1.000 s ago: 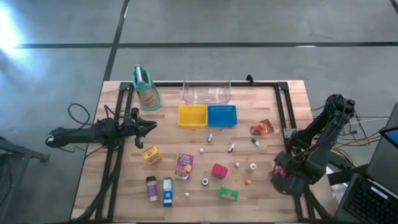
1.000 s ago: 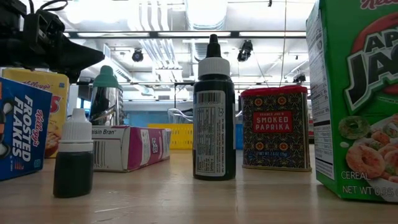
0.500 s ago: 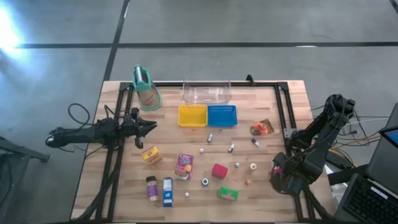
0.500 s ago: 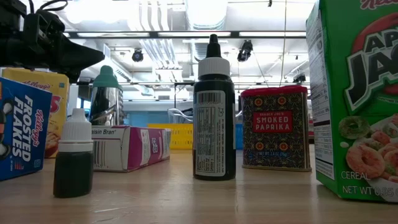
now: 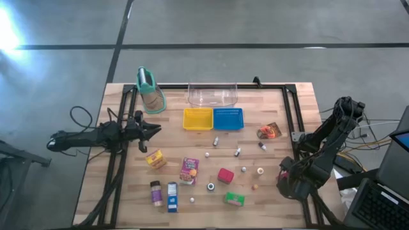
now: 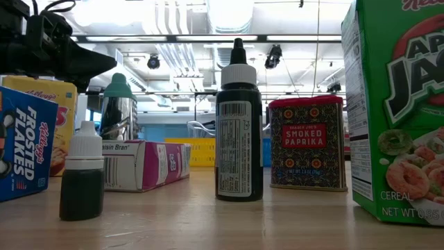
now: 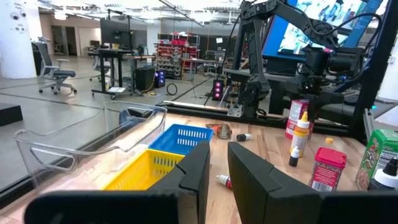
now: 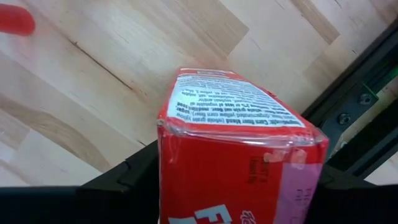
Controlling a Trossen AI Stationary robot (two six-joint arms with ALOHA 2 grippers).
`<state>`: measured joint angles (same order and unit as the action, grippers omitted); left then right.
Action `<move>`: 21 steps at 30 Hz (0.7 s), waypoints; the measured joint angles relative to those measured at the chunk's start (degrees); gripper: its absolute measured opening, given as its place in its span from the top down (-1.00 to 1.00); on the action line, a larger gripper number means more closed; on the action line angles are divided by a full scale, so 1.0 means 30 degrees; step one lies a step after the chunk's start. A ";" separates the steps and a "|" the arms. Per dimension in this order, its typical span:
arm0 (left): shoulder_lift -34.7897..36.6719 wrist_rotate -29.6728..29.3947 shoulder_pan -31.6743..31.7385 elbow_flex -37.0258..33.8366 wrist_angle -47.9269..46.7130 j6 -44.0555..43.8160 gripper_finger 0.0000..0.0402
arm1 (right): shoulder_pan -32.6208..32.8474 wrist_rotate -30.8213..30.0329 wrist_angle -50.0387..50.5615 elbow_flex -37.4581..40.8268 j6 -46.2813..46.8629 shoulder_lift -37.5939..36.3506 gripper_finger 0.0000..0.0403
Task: Pick & Place Kitchen Items
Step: Put the red cereal box into the transparent bin
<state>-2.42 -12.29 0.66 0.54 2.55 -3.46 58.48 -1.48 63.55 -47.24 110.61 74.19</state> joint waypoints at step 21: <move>0.0000 0.0000 0.0001 0.0000 0.0007 -0.0005 0.68 | -0.0075 0.0020 0.0197 -0.0310 -0.0606 -0.0029 0.16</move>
<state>-2.42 -12.29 0.66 0.54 2.57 -3.48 58.25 -1.41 64.14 -48.17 108.79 74.11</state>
